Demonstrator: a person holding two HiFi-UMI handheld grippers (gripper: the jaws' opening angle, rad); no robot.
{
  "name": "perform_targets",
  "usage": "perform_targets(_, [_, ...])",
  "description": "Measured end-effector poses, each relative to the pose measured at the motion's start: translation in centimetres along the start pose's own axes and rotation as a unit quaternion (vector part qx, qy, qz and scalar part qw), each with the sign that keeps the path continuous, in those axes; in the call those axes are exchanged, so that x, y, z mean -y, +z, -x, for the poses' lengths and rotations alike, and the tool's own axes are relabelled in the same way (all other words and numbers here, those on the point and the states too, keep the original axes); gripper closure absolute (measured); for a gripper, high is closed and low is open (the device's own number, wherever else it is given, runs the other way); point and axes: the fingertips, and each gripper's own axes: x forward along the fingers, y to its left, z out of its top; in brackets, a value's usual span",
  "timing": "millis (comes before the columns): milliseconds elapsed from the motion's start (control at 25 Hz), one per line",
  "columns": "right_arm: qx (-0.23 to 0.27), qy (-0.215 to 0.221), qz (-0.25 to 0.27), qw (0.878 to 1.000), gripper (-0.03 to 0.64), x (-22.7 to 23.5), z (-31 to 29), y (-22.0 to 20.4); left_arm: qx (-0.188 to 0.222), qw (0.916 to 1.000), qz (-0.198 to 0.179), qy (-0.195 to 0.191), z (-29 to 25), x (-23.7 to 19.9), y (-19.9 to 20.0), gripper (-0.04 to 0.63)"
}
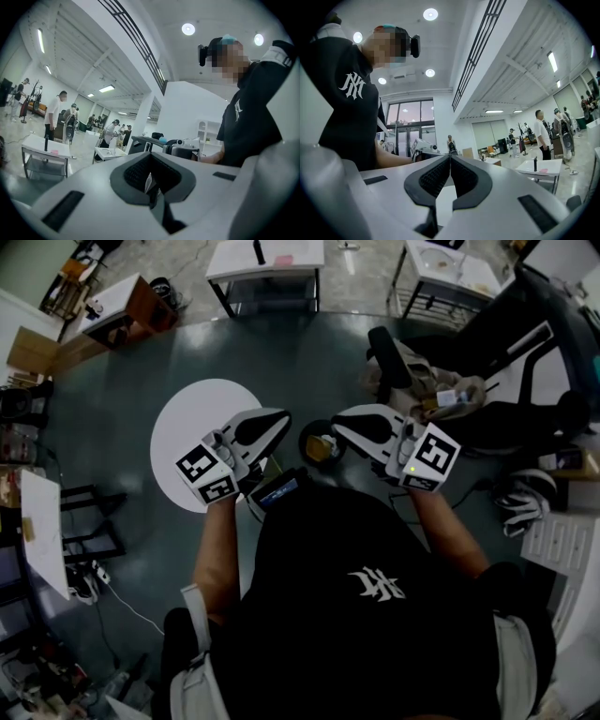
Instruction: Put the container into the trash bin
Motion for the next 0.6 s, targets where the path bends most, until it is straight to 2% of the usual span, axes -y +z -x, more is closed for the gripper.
perform_targets(320, [-0.006, -0.018, -0.012, 1.000, 0.576, 0.5, 0.2, -0.9, 0.001, 0.9998, -0.013, 0.016, 0.6, -0.7, -0.5, 0.592])
perform_targets(600, [0.004, -0.030, -0.033, 0.999, 0.575, 0.9, -1.1, -1.6, -0.007, 0.9996, 0.005, 0.027, 2.4, -2.0, -1.9, 0.592])
